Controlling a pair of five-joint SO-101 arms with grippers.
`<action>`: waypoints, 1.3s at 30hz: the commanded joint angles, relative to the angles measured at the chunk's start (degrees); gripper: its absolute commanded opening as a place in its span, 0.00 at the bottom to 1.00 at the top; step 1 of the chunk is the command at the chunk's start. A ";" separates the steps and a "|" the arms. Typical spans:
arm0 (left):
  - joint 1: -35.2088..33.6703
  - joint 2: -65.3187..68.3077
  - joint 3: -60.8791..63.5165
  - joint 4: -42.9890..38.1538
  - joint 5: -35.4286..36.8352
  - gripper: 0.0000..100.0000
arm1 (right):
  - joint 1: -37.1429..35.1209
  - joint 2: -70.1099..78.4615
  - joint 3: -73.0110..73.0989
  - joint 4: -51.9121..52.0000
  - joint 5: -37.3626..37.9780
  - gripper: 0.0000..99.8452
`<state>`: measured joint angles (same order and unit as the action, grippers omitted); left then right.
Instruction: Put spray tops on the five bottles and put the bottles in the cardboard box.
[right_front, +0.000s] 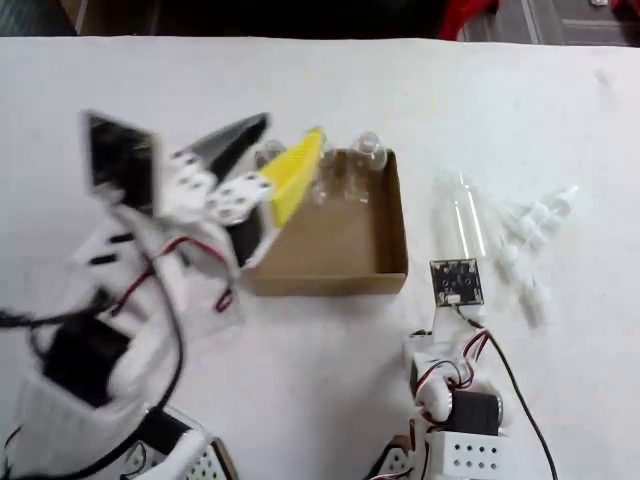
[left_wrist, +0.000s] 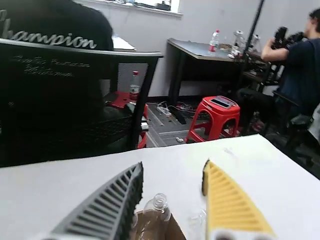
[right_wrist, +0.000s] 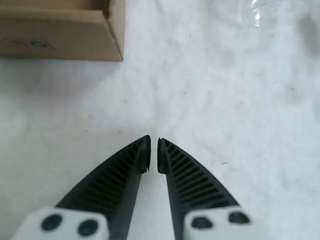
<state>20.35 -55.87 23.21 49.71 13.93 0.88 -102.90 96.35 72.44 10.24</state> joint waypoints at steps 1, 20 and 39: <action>-7.78 -6.73 -0.44 5.71 7.21 0.19 | 0.48 -0.31 0.53 0.31 -0.26 0.02; -35.12 -14.02 10.90 42.29 10.90 0.19 | 0.48 -0.31 0.53 0.31 -0.26 0.02; -39.78 -14.11 27.69 36.40 10.81 0.19 | 0.48 -0.31 0.53 0.31 -0.26 0.02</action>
<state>-18.51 -69.49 49.93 87.69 24.31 0.88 -102.90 96.35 72.44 10.24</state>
